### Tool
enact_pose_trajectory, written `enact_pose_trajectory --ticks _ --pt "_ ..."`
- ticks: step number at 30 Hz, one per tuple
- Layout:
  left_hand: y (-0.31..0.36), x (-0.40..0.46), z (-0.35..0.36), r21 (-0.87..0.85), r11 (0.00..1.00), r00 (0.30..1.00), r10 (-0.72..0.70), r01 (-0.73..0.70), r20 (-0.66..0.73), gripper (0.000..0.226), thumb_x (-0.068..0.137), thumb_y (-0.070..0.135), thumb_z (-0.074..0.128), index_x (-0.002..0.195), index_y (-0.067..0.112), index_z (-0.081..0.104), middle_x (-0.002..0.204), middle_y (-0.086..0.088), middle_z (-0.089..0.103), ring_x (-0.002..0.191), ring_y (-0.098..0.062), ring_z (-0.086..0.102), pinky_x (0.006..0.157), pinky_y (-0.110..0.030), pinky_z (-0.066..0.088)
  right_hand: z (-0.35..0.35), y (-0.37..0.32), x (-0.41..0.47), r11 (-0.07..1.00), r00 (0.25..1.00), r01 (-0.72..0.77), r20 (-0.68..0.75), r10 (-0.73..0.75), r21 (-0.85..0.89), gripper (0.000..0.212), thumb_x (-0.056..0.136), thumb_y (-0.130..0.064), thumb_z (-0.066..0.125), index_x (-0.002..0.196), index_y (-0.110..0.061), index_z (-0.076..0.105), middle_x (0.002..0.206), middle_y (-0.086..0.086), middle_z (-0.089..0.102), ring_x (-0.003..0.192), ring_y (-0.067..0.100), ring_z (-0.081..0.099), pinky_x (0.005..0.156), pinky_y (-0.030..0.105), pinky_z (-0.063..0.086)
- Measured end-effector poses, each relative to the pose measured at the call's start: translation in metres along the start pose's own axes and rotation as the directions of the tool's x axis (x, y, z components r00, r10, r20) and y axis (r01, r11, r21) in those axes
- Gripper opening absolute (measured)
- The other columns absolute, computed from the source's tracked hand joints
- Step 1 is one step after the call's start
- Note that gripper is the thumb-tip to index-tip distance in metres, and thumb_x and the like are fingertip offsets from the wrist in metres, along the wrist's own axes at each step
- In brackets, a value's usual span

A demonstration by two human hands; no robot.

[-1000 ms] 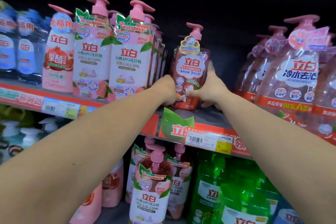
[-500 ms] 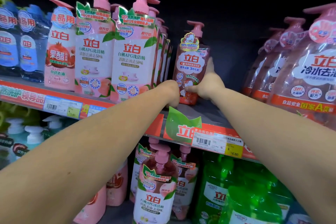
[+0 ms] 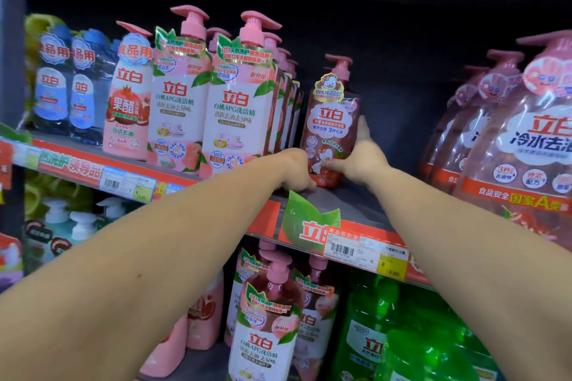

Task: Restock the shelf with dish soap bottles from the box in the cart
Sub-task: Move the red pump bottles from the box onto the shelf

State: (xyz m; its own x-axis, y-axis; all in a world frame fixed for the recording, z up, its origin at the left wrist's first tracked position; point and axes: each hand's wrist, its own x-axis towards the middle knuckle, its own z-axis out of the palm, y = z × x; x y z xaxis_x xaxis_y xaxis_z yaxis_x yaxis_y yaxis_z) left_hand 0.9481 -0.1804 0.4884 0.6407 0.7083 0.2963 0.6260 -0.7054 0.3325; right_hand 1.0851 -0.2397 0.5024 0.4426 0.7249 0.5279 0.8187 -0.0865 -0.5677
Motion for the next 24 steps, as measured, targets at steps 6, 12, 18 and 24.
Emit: enact_pose_trajectory --ticks 6,12,18,24 --pt "0.002 -0.035 -0.015 -0.311 0.945 0.976 0.032 -0.099 -0.215 0.048 0.085 0.021 0.073 0.129 0.009 0.059 0.126 -0.007 0.063 0.115 -0.021 0.06 0.103 -0.034 0.046 -0.032 -0.02 -0.034 0.988 0.992 0.103 -0.059 -0.111 -0.115 0.095 0.079 -0.026 0.078 0.153 -0.026 0.017 0.141 0.006 0.051 0.128 0.027 0.05 0.103 0.039 0.043" --pt "-0.027 -0.111 -0.029 -0.081 0.963 0.847 0.186 -0.259 -0.498 0.018 0.09 0.017 0.061 0.105 0.011 0.068 0.104 -0.007 0.068 0.097 -0.025 0.061 0.082 -0.031 0.048 -0.028 -0.082 -0.092 0.908 0.953 0.258 -0.069 -0.296 -0.33 0.064 0.087 -0.031 0.065 0.145 -0.021 0.04 0.139 0.013 0.048 0.126 0.035 0.047 0.102 0.041 0.041" --pt "-0.153 -0.236 -0.05 0.244 0.966 0.867 0.045 0.089 -0.497 0.041 0.088 0.04 0.057 0.12 0.015 0.061 0.12 -0.01 0.061 0.115 -0.033 0.051 0.097 -0.04 0.039 0.072 -0.197 -0.171 0.872 0.898 0.435 0.031 -0.44 -0.226 0.056 0.09 -0.029 0.06 0.142 -0.016 0.044 0.142 0.012 0.048 0.132 0.03 0.043 0.107 0.039 0.035" --pt "-0.319 -0.406 -0.074 0.243 0.801 0.825 -0.466 0.547 -0.318 0.059 0.085 0.061 0.054 0.129 0.02 0.057 0.132 -0.011 0.054 0.124 -0.034 0.048 0.101 -0.04 0.042 0.231 -0.32 -0.28 0.855 0.811 0.517 0.293 -0.506 0.046 0.057 0.09 -0.035 0.062 0.141 -0.014 0.046 0.139 0.013 0.051 0.129 0.029 0.046 0.104 0.036 0.036"
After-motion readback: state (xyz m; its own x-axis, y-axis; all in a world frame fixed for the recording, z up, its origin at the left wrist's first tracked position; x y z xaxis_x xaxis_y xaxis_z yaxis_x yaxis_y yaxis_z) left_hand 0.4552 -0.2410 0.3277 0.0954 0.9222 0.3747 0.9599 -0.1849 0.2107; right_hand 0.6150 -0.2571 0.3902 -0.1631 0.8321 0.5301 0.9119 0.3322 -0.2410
